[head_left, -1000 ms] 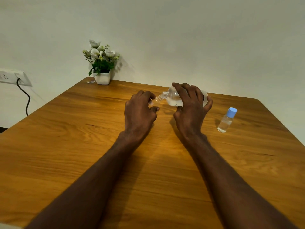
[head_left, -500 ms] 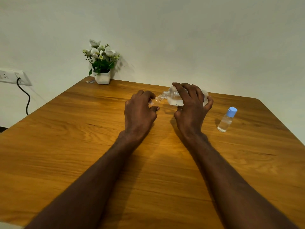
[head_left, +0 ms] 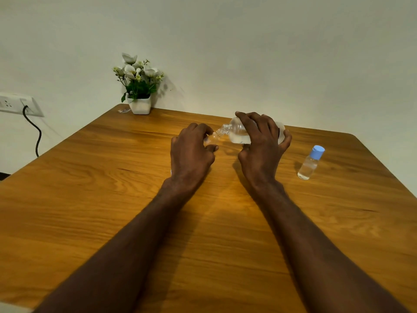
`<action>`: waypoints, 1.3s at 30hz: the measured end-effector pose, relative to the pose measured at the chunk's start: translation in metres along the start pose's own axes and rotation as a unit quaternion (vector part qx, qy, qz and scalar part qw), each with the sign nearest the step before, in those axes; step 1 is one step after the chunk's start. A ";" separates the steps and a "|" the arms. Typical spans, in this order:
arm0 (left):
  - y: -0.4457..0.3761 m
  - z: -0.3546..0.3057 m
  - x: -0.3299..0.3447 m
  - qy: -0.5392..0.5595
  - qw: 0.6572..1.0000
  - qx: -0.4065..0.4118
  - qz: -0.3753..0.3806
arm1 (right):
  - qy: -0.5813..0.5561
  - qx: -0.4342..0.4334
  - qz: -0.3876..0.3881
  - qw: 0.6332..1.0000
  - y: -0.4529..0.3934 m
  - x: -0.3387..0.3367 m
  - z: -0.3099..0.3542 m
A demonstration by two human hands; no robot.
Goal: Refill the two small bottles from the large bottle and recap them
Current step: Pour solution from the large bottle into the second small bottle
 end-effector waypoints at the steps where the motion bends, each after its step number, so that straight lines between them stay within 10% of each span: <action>1: 0.000 0.000 0.000 -0.001 1.000 0.000 0.000 | 0.000 0.001 0.000 1.000 0.000 0.000 0.000; 39: 0.002 0.000 0.001 0.002 1.000 -0.008 -0.002 | 0.012 -0.003 -0.016 1.000 0.000 0.003 -0.001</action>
Point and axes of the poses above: each hand's wrist, its own y-axis away from the middle knuckle, its own x-axis out of the palm, z = x × y, the point moved 4 cm from there along -y, towards the middle knuckle
